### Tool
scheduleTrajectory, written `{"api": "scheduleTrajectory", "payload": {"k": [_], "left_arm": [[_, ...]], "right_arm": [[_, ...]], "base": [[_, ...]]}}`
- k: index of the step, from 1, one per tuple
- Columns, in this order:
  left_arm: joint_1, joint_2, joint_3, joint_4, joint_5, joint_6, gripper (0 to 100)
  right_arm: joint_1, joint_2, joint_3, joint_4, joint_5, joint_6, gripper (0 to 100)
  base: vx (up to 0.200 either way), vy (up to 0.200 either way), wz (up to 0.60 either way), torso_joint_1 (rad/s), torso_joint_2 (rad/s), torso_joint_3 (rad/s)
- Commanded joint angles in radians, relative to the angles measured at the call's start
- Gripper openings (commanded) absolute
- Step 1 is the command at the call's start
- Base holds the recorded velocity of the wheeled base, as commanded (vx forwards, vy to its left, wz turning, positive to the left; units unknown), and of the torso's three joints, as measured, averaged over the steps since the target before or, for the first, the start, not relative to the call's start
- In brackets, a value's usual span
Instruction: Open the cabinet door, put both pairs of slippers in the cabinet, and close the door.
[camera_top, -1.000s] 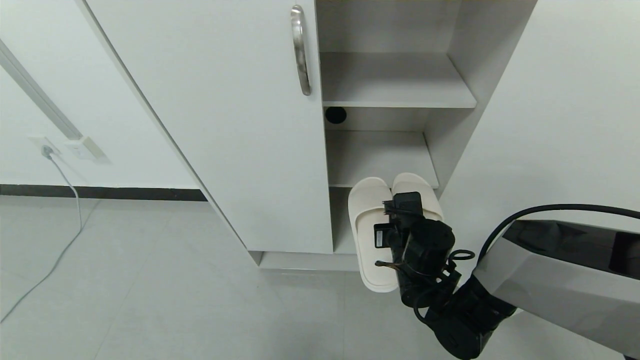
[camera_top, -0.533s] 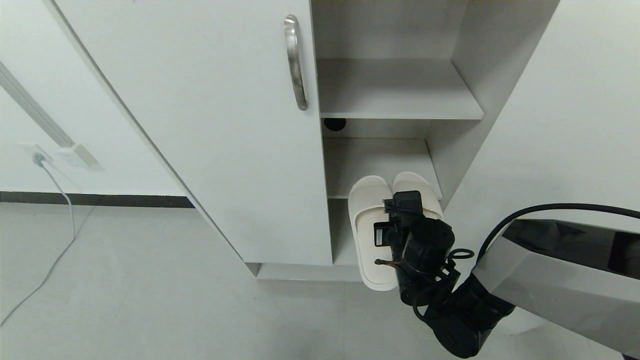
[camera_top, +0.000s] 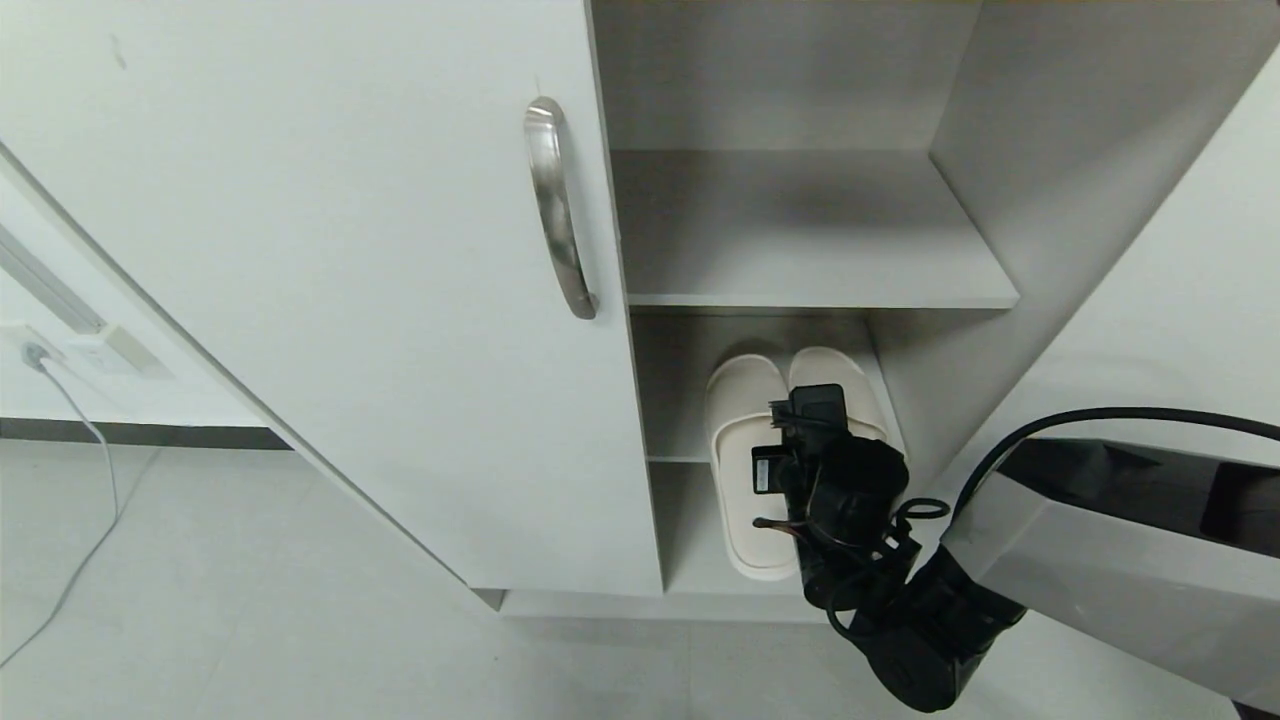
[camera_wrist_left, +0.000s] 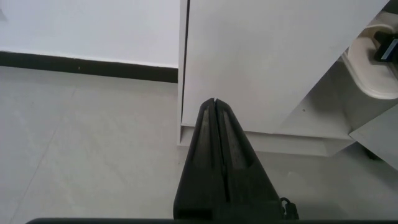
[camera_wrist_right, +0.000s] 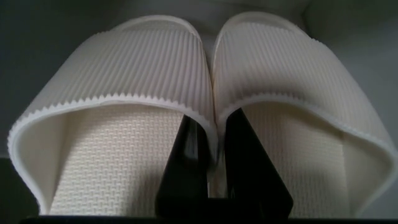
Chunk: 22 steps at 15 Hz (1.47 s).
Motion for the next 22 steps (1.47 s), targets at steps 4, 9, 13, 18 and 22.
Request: {"api": "scheduleTrajectory", "payload": {"k": [4, 9, 13, 18, 22], "left_arm": [[0.000, 0.002, 0.000, 0.000, 0.001, -0.001, 0], [0.000, 0.002, 0.000, 0.000, 0.001, -0.001, 0], [0.000, 0.002, 0.000, 0.000, 0.003, -0.003, 0], [0.000, 0.002, 0.000, 0.000, 0.004, -0.003, 0], [0.002, 0.002, 0.000, 0.000, 0.004, -0.003, 0]], "right_arm": [[-0.029, 0.016, -0.031, 0.018, 0.001, 0.021, 0], [-0.035, 0.027, -0.147, 0.194, 0.001, 0.096, 0], [-0.054, 0.071, -0.277, 0.268, 0.001, 0.096, 0], [-0.066, 0.106, -0.423, 0.354, 0.001, 0.096, 0], [-0.072, 0.106, -0.496, 0.400, 0.001, 0.092, 0]], "base": [[0.000, 0.000, 0.00, 0.000, 0.00, 0.000], [0.000, 0.000, 0.00, 0.000, 0.00, 0.000], [0.000, 0.000, 0.00, 0.000, 0.00, 0.000], [0.000, 0.000, 0.00, 0.000, 0.00, 0.000], [0.000, 0.000, 0.00, 0.000, 0.00, 0.000]]}}
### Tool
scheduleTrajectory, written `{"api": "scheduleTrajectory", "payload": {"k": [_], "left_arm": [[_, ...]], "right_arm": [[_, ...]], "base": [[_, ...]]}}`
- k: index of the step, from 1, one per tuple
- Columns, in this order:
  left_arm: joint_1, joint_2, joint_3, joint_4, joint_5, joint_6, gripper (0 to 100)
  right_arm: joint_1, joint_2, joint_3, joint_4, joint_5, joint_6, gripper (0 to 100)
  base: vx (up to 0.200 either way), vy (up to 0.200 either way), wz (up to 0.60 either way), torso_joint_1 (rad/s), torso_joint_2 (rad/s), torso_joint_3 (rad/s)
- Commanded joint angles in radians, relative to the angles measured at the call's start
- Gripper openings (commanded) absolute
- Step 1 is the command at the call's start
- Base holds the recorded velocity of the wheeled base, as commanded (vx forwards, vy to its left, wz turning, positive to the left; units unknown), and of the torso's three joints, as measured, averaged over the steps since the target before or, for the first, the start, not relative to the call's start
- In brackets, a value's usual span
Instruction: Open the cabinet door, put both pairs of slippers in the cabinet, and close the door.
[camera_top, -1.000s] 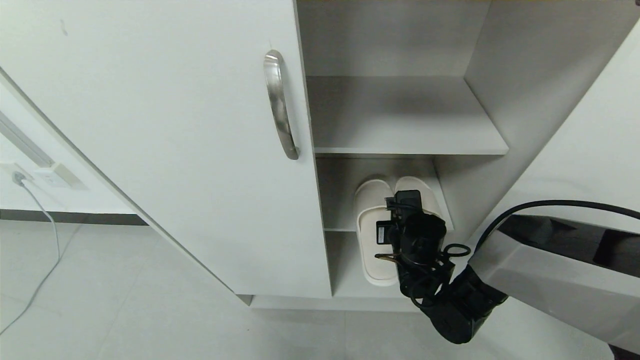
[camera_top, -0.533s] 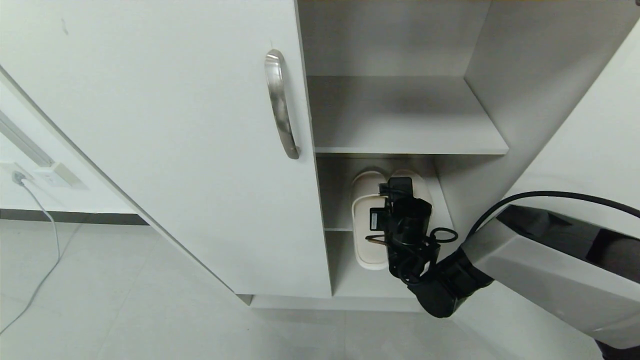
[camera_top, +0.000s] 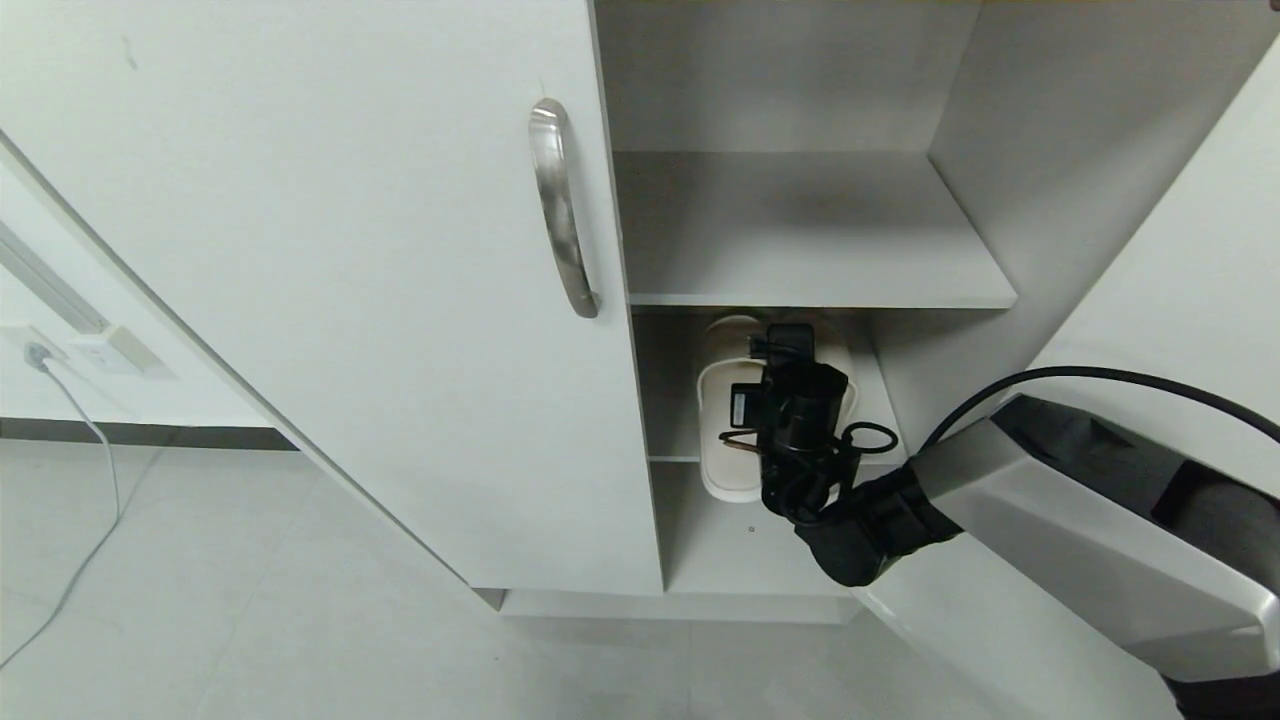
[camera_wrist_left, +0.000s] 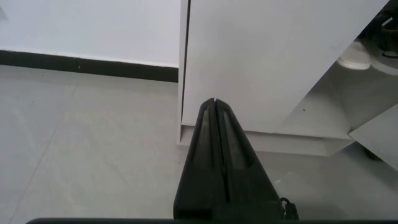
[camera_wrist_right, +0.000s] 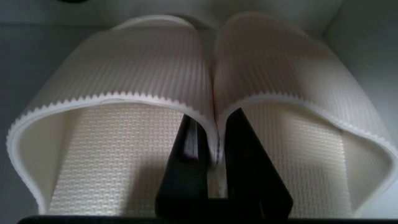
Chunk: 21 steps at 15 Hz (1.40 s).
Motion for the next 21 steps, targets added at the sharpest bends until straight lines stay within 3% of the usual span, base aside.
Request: {"api": "scheduleTrajectory", "payload": {"k": [1, 7, 15, 16, 21], "left_arm": [[0.001, 0.002, 0.000, 0.000, 0.000, 0.000, 0], [0.001, 0.002, 0.000, 0.000, 0.000, 0.000, 0], [-0.001, 0.002, 0.000, 0.000, 0.000, 0.000, 0], [0.001, 0.002, 0.000, 0.000, 0.000, 0.000, 0], [0.001, 0.000, 0.000, 0.000, 0.000, 0.000, 0]], "right_arm": [[-0.004, 0.000, -0.026, 0.015, 0.000, -0.002, 0], [-0.027, -0.006, -0.039, 0.038, 0.071, -0.033, 0], [-0.027, -0.004, -0.032, 0.052, 0.074, -0.039, 0], [-0.027, -0.004, -0.027, 0.052, 0.074, -0.039, 100], [-0.014, -0.079, 0.102, 0.026, 0.079, -0.036, 100]], "base": [[0.000, 0.000, 0.00, 0.000, 0.00, 0.000], [0.000, 0.000, 0.00, 0.000, 0.00, 0.000], [0.000, 0.000, 0.00, 0.000, 0.00, 0.000], [0.000, 0.000, 0.00, 0.000, 0.00, 0.000], [0.000, 0.000, 0.00, 0.000, 0.00, 0.000]]}}
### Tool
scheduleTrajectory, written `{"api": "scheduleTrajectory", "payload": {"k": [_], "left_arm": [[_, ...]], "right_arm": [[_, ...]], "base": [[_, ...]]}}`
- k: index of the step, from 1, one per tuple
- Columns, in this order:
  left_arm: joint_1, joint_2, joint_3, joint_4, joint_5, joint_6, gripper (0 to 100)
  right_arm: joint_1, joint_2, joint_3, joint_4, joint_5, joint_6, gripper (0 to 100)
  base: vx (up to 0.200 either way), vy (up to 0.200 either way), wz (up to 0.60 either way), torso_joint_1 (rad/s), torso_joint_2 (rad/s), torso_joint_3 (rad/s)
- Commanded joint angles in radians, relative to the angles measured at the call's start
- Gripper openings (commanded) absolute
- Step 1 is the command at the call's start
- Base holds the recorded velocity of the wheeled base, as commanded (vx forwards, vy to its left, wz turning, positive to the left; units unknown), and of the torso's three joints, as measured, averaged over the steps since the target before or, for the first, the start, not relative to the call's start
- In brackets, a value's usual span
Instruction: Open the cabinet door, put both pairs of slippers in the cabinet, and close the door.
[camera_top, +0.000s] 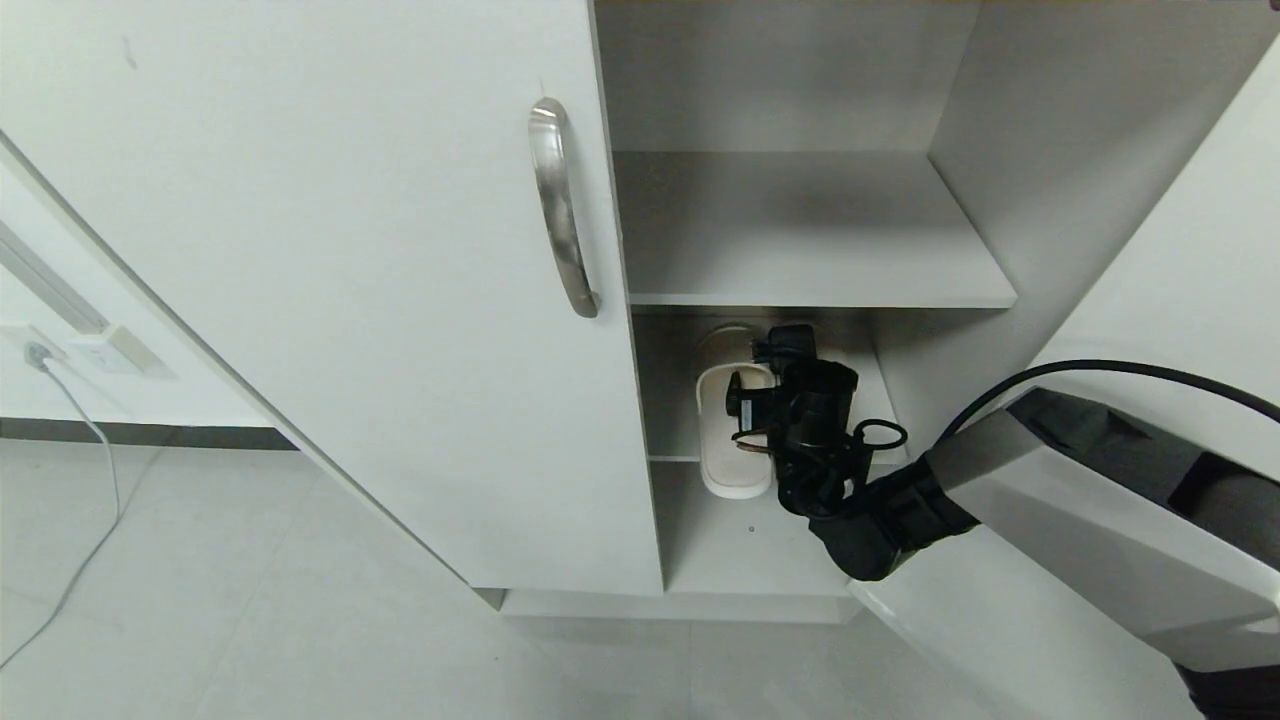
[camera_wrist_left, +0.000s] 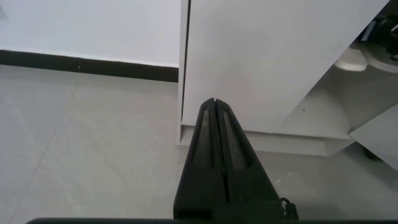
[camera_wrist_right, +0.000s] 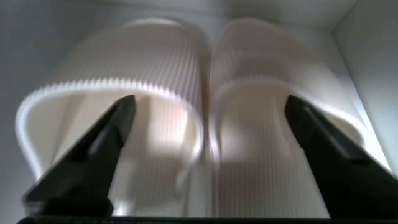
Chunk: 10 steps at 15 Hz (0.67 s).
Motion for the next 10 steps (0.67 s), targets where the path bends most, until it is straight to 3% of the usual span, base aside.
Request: {"api": "scheduleTrajectory", "payload": {"k": [1, 6, 10], "left_arm": [[-0.001, 0.000, 0.000, 0.000, 0.000, 0.000, 0], [-0.001, 0.002, 0.000, 0.000, -0.001, 0.002, 0], [-0.001, 0.002, 0.000, 0.000, -0.001, 0.002, 0]], "right_arm": [[0.014, -0.083, 0.100, -0.028, 0.004, 0.001, 100], [0.075, -0.225, 0.341, -0.123, 0.013, 0.001, 100], [0.172, -0.341, 0.626, -0.242, 0.034, 0.021, 100]], "base": [[0.000, 0.000, 0.00, 0.000, 0.00, 0.000], [0.000, 0.000, 0.00, 0.000, 0.00, 0.000], [0.000, 0.000, 0.00, 0.000, 0.00, 0.000]]}}
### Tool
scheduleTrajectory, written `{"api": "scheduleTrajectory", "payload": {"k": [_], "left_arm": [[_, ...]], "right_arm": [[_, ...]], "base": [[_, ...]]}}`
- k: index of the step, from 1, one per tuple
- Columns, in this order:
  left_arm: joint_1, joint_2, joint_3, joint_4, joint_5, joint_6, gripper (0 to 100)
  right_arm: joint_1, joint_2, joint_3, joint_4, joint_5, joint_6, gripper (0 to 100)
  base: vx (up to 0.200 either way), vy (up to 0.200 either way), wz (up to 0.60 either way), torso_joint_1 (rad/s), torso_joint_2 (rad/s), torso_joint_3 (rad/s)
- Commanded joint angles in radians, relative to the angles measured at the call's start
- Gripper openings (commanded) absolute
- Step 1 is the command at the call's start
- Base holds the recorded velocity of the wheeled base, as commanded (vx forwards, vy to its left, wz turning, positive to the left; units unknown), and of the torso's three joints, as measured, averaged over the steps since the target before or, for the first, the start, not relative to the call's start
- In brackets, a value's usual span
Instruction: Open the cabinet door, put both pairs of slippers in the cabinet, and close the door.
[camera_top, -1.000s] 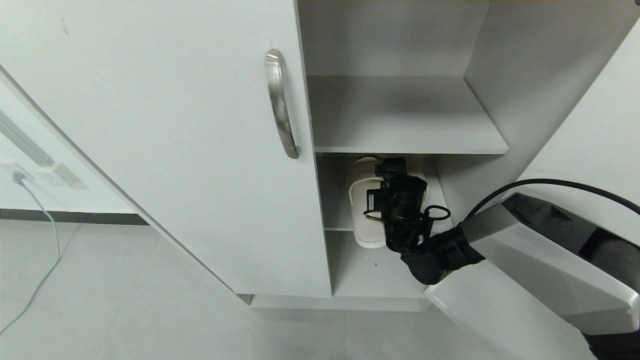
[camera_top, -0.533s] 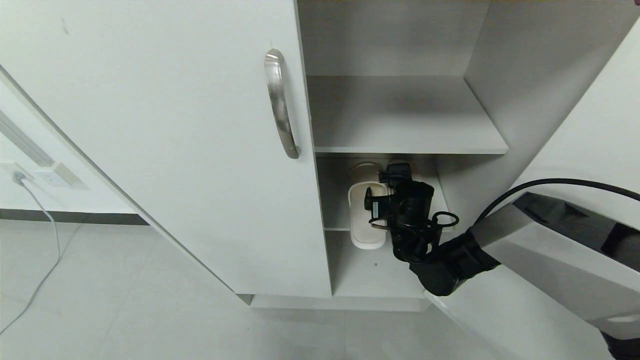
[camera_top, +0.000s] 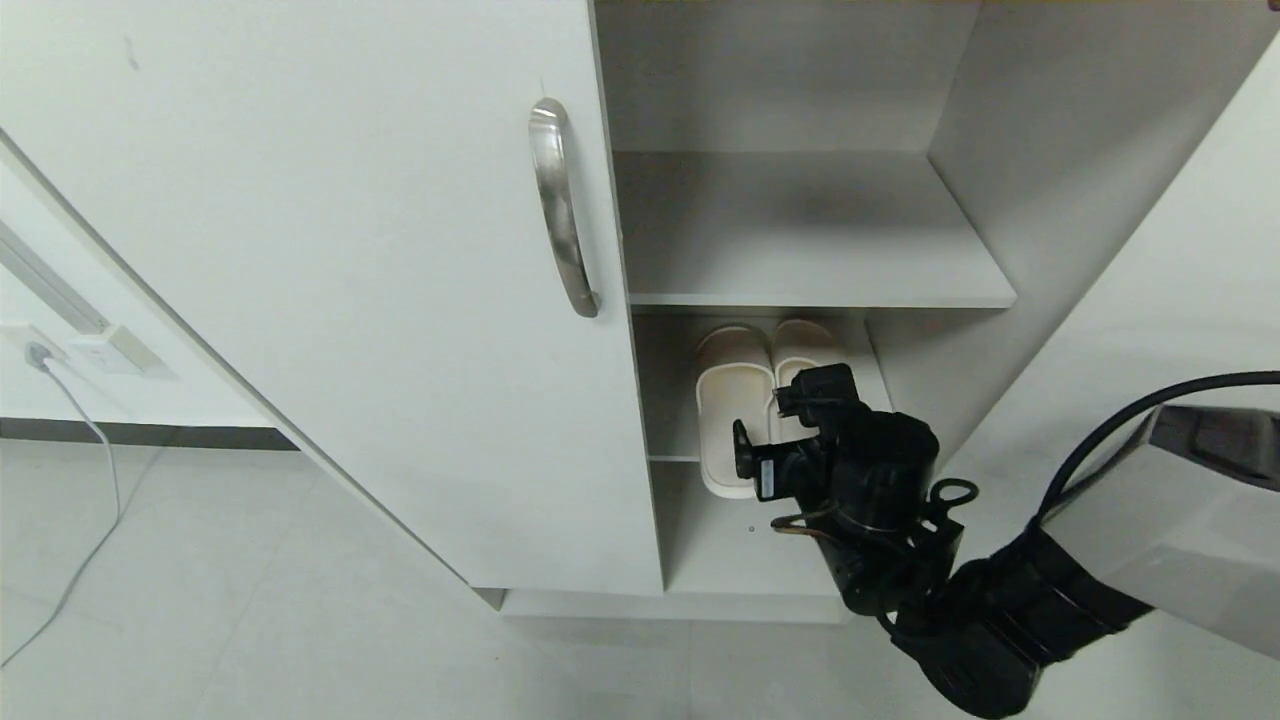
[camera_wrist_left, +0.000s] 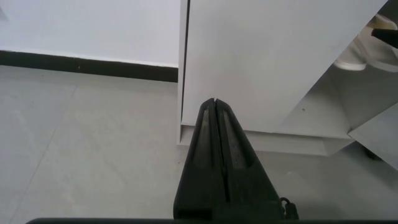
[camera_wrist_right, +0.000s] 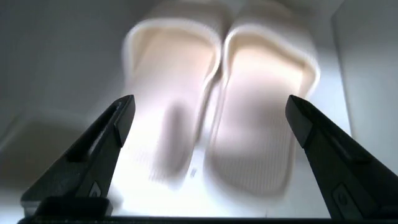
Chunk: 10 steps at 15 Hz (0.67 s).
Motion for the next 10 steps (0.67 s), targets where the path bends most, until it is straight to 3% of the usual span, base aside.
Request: {"api": "scheduleTrajectory", "payload": {"k": [1, 9, 10], "left_arm": [[0.001, 0.002, 0.000, 0.000, 0.000, 0.000, 0], [0.001, 0.002, 0.000, 0.000, -0.001, -0.001, 0], [-0.001, 0.002, 0.000, 0.000, -0.003, 0.000, 0]], "right_arm": [[0.049, -0.074, 0.107, -0.044, 0.003, 0.005, 100], [0.085, -0.053, 0.099, -0.046, 0.001, 0.005, 100], [0.088, -0.047, 0.098, -0.047, 0.001, 0.005, 100]], "base": [[0.000, 0.000, 0.00, 0.000, 0.00, 0.000], [0.000, 0.000, 0.00, 0.000, 0.00, 0.000], [-0.200, 0.000, 0.00, -0.002, 0.00, 0.002]]}}
